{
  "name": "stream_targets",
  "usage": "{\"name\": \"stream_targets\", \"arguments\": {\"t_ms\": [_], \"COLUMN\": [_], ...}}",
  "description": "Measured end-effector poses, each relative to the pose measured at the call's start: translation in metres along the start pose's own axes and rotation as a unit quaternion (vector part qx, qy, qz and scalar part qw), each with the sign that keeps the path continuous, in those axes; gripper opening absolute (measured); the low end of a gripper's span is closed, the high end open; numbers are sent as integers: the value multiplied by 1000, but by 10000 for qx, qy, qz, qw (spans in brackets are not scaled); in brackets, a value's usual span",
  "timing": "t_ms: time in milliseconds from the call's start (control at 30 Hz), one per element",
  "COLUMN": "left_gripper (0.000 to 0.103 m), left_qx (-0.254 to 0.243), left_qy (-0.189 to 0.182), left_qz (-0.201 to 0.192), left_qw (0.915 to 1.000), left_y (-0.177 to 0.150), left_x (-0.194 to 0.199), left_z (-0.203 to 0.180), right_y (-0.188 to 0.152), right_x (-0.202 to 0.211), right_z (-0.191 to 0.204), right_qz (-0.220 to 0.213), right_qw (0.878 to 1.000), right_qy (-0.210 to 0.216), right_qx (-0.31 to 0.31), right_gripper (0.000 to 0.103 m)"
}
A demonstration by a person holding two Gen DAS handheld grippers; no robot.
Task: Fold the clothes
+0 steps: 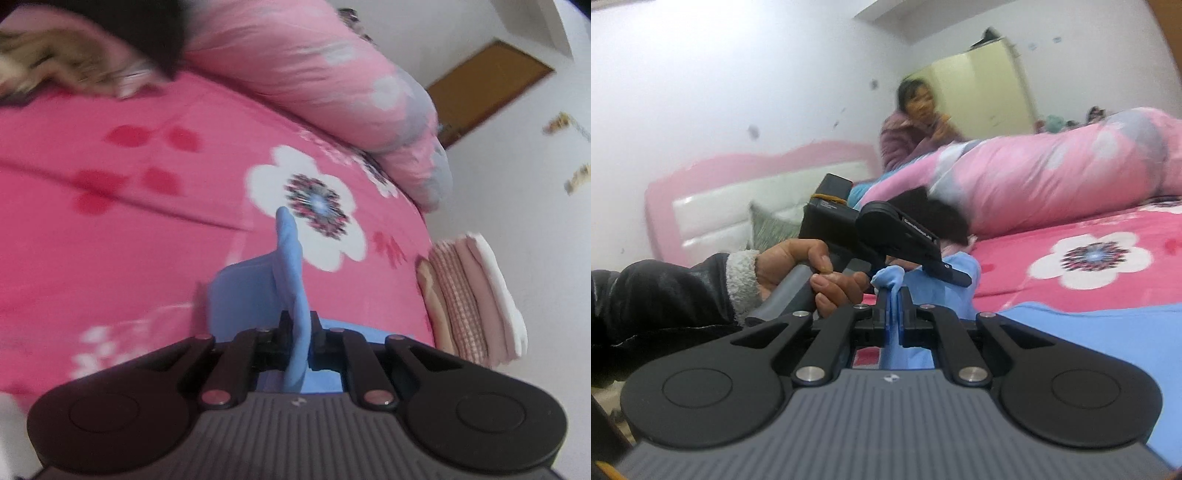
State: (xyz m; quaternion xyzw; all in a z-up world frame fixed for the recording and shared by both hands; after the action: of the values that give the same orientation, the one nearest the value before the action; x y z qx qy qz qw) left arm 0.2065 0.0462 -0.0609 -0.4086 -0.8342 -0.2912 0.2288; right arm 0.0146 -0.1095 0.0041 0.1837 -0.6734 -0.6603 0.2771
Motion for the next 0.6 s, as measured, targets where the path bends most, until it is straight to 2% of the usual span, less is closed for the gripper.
{"name": "stream_targets", "arguments": {"t_ms": [100, 333, 600], "left_gripper": [8, 7, 7], "left_qx": [-399, -1146, -1819], "left_qy": [77, 317, 756], "left_qz": [-8, 417, 721], "left_qw": [9992, 9920, 9778], "left_y": [-19, -80, -141], "left_x": [-19, -91, -161], "left_z": [-41, -114, -148], "right_y": [-3, -33, -73], "right_x": [30, 96, 140], "right_z": [-23, -75, -116], "right_qz": [-211, -428, -509], "right_qw": [9990, 9891, 9738], "right_qy": [-346, -1194, -1809], "right_qx": [-176, -754, -1278], "right_gripper": [2, 2, 2]}}
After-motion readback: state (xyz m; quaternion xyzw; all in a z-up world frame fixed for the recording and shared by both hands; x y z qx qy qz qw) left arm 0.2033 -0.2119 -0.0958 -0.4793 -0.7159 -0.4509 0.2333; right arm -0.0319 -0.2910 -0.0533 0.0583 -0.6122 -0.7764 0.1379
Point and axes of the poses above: each gripper's, at about its wrist camera, not at the fingertips, and x roughly against the way its jaws point, z to its left, y to its top, the point moved 5 cm from there along -x, roughly the way its jaws point, and after that the axes turned 15 degrees about x, right-handed, at the moved point
